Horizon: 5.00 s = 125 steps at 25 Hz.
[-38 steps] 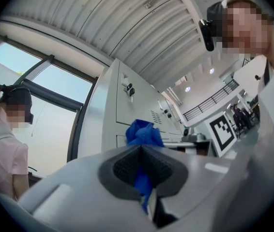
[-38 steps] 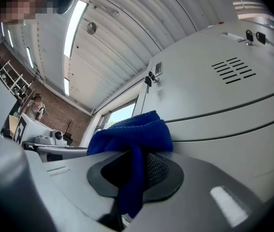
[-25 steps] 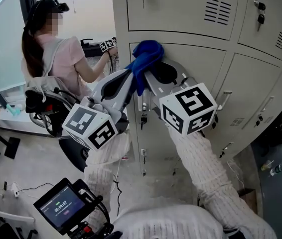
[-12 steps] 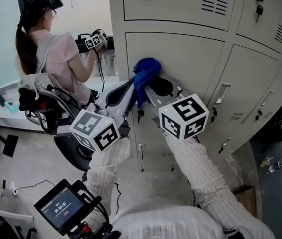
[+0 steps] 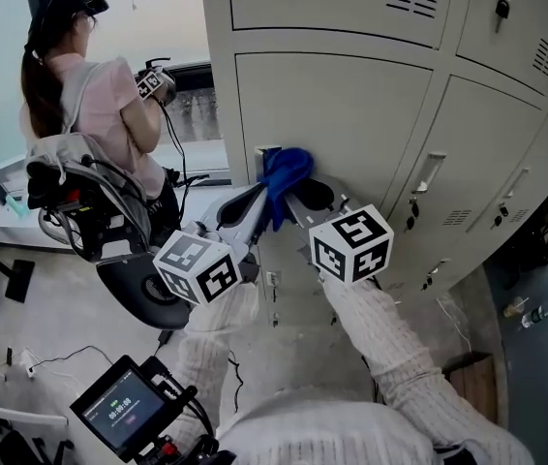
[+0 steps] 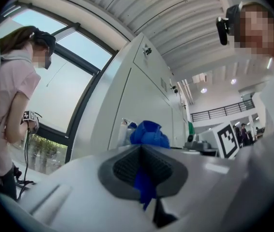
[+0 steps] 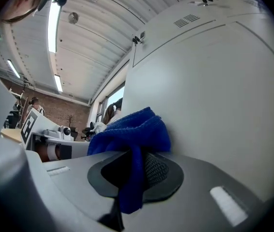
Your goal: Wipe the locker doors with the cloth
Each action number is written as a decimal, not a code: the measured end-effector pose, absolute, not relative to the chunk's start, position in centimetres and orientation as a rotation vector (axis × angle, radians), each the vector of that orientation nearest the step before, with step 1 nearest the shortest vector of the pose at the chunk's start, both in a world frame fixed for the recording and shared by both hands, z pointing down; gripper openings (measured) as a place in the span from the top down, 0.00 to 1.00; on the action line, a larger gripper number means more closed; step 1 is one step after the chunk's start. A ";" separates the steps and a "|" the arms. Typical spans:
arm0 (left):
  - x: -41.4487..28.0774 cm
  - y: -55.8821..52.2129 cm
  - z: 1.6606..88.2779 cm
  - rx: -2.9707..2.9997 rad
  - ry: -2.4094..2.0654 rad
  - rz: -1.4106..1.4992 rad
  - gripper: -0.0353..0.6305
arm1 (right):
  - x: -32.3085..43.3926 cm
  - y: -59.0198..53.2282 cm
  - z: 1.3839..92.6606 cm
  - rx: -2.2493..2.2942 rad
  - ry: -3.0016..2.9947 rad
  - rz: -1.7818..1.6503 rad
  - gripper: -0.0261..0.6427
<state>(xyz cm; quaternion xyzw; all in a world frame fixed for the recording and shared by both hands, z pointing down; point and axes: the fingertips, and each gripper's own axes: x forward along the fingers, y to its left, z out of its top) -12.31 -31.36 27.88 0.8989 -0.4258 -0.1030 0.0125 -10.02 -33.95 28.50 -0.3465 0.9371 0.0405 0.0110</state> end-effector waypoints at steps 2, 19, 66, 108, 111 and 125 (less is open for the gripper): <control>-12.0 -31.4 28.7 2.788 -1.323 -0.307 0.94 | -9.7 -34.1 29.7 -1.090 2.936 0.102 0.89; -10.1 -30.6 38.3 2.624 -1.221 -0.214 0.94 | -8.3 -34.7 39.7 -1.187 2.970 -0.179 0.89; -3.6 -28.7 18.7 3.061 -1.093 -0.492 0.94 | -1.4 -31.7 17.7 -1.221 2.608 0.388 0.89; -8.2 -32.4 26.9 2.912 -1.326 -0.194 0.95 | -3.3 -35.4 26.4 -1.243 2.753 0.190 0.89; -8.1 -32.2 29.1 2.873 -1.302 -0.165 0.95 | -3.3 -35.5 28.7 -1.257 2.786 0.138 0.89; -7.1 -31.2 39.3 2.664 -1.137 -0.039 0.95 | -3.1 -35.3 41.4 -1.324 2.925 -0.260 0.89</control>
